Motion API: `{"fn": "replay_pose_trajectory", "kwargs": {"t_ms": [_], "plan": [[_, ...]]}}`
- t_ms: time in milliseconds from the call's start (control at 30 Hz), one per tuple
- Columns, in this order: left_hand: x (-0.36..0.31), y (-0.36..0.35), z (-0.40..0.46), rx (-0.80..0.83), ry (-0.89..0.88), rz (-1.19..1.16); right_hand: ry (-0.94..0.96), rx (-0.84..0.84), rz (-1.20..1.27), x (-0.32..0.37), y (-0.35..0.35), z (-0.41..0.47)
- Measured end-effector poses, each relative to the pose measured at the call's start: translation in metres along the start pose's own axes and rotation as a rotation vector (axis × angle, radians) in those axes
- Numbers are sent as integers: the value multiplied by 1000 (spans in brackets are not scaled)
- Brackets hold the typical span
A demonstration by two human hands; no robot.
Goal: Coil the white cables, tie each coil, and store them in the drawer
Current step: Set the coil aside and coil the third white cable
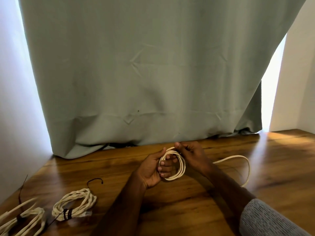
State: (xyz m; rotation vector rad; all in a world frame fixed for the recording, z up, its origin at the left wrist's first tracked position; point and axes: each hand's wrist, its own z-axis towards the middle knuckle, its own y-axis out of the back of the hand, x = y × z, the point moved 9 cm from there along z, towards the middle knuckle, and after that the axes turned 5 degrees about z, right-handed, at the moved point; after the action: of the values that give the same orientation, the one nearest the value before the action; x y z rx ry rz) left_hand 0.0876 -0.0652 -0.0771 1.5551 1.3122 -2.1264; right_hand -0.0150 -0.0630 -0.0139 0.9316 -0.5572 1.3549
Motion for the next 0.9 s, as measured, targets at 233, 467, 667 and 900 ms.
{"fn": "replay_pose_trajectory", "kwargs": {"t_ms": [233,467,667,900], "plan": [[-7,-4,2,9,-38,-67,-57,-57,176,-7,-2,-1],[-15,-10,7,3,-112,-116,-365,-14,317,-17,-13,-7],[-22,-8,9,-14,-158,-147,-230,-36,202,2,-8,-10],[-41,0,2,-96,-275,-215,117,-24,-799,-8,11,4]]}}
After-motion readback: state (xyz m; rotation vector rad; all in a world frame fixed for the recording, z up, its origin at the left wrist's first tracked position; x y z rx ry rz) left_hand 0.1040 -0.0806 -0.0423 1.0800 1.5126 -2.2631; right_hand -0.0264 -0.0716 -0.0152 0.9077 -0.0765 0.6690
